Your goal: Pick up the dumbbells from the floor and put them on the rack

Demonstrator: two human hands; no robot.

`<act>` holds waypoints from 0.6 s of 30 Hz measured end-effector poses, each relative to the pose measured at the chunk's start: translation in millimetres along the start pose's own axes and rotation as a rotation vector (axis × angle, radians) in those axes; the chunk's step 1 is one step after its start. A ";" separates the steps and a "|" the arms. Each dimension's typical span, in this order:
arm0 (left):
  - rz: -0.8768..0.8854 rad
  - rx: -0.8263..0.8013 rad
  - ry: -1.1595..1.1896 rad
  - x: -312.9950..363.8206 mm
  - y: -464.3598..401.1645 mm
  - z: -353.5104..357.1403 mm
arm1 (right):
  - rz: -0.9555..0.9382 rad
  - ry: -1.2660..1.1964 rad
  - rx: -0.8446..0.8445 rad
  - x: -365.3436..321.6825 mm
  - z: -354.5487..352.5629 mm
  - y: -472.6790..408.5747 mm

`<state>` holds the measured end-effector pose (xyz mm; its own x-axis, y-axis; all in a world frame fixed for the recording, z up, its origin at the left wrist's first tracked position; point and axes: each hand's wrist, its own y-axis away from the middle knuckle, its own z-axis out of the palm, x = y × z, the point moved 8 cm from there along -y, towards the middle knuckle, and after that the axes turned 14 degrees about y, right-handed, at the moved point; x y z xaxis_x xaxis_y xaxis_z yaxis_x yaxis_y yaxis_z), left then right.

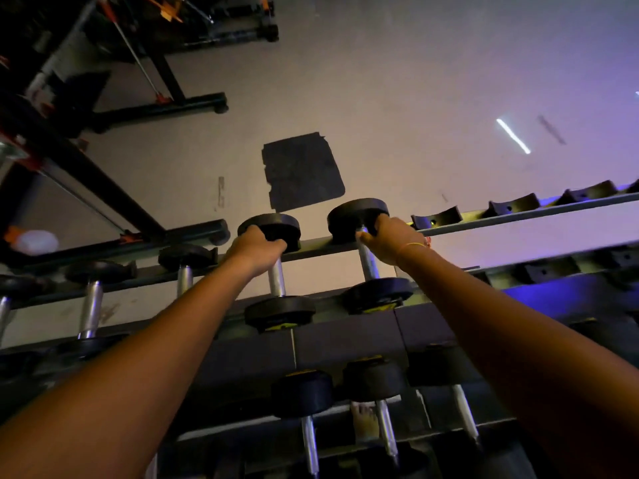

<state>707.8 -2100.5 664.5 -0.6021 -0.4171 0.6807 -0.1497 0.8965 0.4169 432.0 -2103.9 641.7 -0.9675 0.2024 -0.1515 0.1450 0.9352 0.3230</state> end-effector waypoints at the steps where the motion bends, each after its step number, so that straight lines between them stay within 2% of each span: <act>1: 0.061 0.006 -0.035 15.7 13.8 -5.9 | 0.001 -0.007 0.044 2.3 -13.2 16.9; 6: 0.402 -0.038 -0.109 100.0 108.1 -16.0 | 0.034 -0.048 0.321 30.2 -97.0 140.8; 10: 0.716 -0.079 -0.091 171.4 226.9 0.5 | 0.140 -0.226 0.574 90.1 -146.5 276.1; 14: 0.993 -0.195 -0.101 234.3 365.6 47.6 | 0.297 -0.222 0.747 173.6 -179.3 420.3; 18: 1.199 -0.333 -0.117 287.5 510.4 116.2 | 0.499 -0.159 0.856 265.7 -195.6 576.0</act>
<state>367.2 -1745.5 1003.0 -0.2909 0.6668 0.6861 0.7361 0.6141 -0.2847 217.9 -1568.3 970.3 -0.7255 0.6064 -0.3253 0.6873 0.6142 -0.3878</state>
